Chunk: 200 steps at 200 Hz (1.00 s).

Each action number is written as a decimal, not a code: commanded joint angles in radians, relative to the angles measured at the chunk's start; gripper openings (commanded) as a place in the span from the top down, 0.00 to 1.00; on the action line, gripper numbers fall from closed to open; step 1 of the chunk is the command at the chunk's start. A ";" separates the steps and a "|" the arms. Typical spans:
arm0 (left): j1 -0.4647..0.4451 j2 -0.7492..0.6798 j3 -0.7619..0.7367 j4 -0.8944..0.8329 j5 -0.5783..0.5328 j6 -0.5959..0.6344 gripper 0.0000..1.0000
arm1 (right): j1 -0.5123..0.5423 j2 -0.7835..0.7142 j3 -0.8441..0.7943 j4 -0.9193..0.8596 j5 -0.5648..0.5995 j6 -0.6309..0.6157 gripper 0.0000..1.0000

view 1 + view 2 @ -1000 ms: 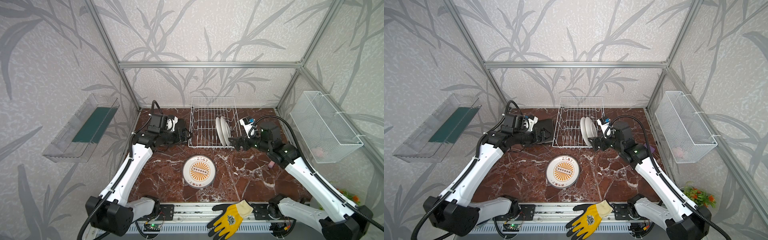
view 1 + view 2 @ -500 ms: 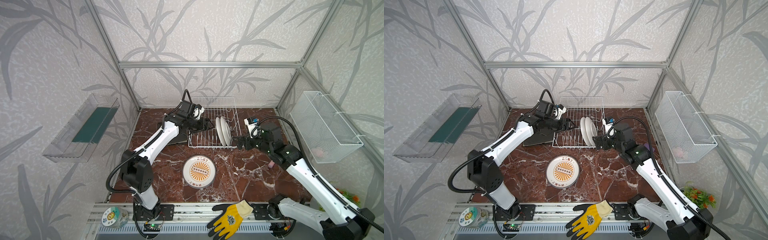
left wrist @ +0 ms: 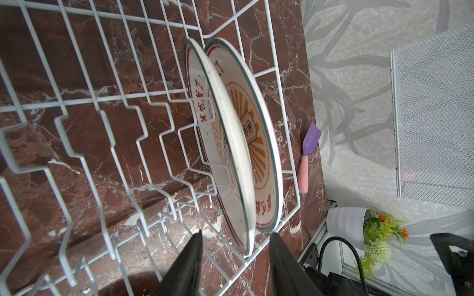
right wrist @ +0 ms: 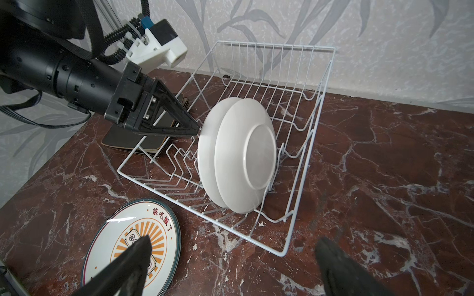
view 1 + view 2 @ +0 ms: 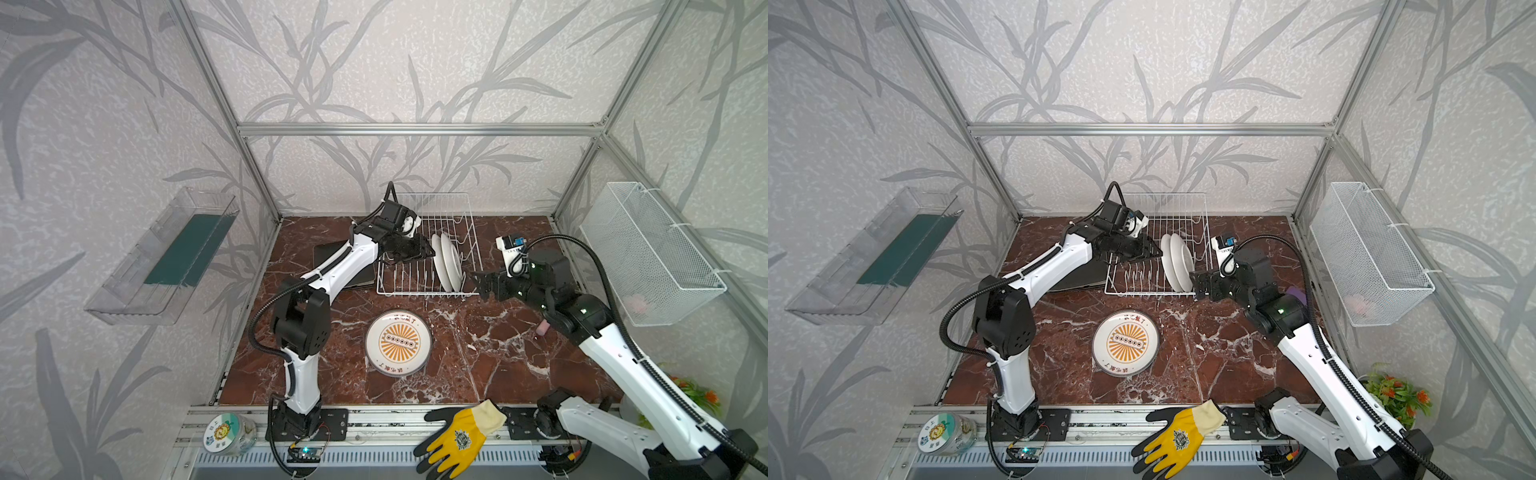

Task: Unload the plates from the dish rack
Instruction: 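Move the left gripper to the rack and close it on the patterned plate's rim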

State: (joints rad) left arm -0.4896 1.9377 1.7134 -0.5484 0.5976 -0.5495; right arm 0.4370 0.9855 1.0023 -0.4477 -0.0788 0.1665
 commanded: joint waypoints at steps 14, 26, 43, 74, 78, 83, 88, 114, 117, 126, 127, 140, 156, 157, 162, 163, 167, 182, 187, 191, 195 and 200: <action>-0.023 0.032 0.026 0.084 -0.014 -0.046 0.63 | -0.009 -0.010 -0.009 -0.017 0.002 0.010 0.01; -0.031 0.045 0.029 0.099 -0.010 -0.057 0.64 | -0.012 -0.012 -0.008 -0.020 0.002 0.009 0.01; -0.036 0.060 0.045 0.098 -0.010 -0.062 0.68 | -0.016 -0.017 -0.008 -0.023 0.002 0.008 0.01; -0.037 0.070 0.049 0.100 -0.032 -0.084 0.74 | -0.021 -0.021 -0.011 -0.028 -0.003 0.006 0.01; -0.038 0.072 0.048 0.101 -0.035 -0.088 0.75 | -0.021 -0.022 -0.012 -0.029 -0.003 0.006 0.01; -0.037 0.072 0.046 0.104 -0.039 -0.093 0.76 | -0.022 -0.022 -0.013 -0.028 -0.004 0.005 0.01; -0.038 0.073 0.045 0.107 -0.041 -0.101 0.78 | -0.023 -0.023 -0.016 -0.031 -0.004 0.005 0.01; -0.037 0.074 0.034 0.143 -0.031 -0.143 0.86 | -0.026 -0.029 -0.024 -0.031 -0.004 0.003 0.01; -0.038 0.074 0.035 0.147 -0.029 -0.147 0.86 | -0.026 -0.030 -0.025 -0.031 -0.005 0.002 0.01; -0.039 0.073 0.031 0.155 -0.022 -0.161 0.87 | -0.029 -0.030 -0.026 -0.031 -0.006 0.001 0.01; -0.038 0.074 0.030 0.158 -0.021 -0.161 0.87 | -0.029 -0.030 -0.025 -0.031 -0.006 0.001 0.01; -0.039 0.075 0.028 0.165 -0.015 -0.178 0.91 | -0.030 -0.030 -0.022 -0.030 -0.007 -0.002 0.01; -0.038 0.070 0.019 0.172 -0.009 -0.194 0.95 | -0.032 -0.031 -0.022 -0.027 -0.009 -0.002 0.01; -0.038 0.070 0.019 0.172 -0.009 -0.195 0.95 | -0.033 -0.031 -0.022 -0.028 -0.009 -0.002 0.01; -0.038 0.067 0.015 0.174 -0.008 -0.200 0.97 | -0.034 -0.031 -0.022 -0.027 -0.011 -0.002 0.01; -0.038 0.066 0.014 0.174 -0.007 -0.201 0.98 | -0.034 -0.031 -0.023 -0.027 -0.011 -0.001 0.01; -0.038 0.063 0.010 0.177 -0.007 -0.205 1.00 | -0.034 -0.031 -0.024 -0.028 -0.012 0.000 0.01; -0.039 0.048 -0.010 0.194 -0.008 -0.227 1.00 | -0.034 -0.032 -0.027 -0.029 -0.016 0.003 0.01; -0.039 0.040 -0.017 0.204 -0.007 -0.235 1.00 | -0.035 -0.033 -0.028 -0.031 -0.017 0.004 0.01; -0.039 0.037 -0.023 0.212 -0.007 -0.242 1.00 | -0.035 -0.033 -0.028 -0.031 -0.018 0.003 0.01; -0.038 0.032 -0.028 0.219 -0.006 -0.248 1.00 | -0.035 -0.034 -0.028 -0.030 -0.018 0.005 0.01; -0.039 0.027 -0.034 0.228 -0.005 -0.256 1.00 | -0.035 -0.034 -0.030 -0.032 -0.018 0.005 0.01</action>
State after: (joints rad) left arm -0.5339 2.0033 1.7130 -0.3622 0.6083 -0.7448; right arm 0.4065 0.9726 0.9840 -0.4698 -0.0864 0.1684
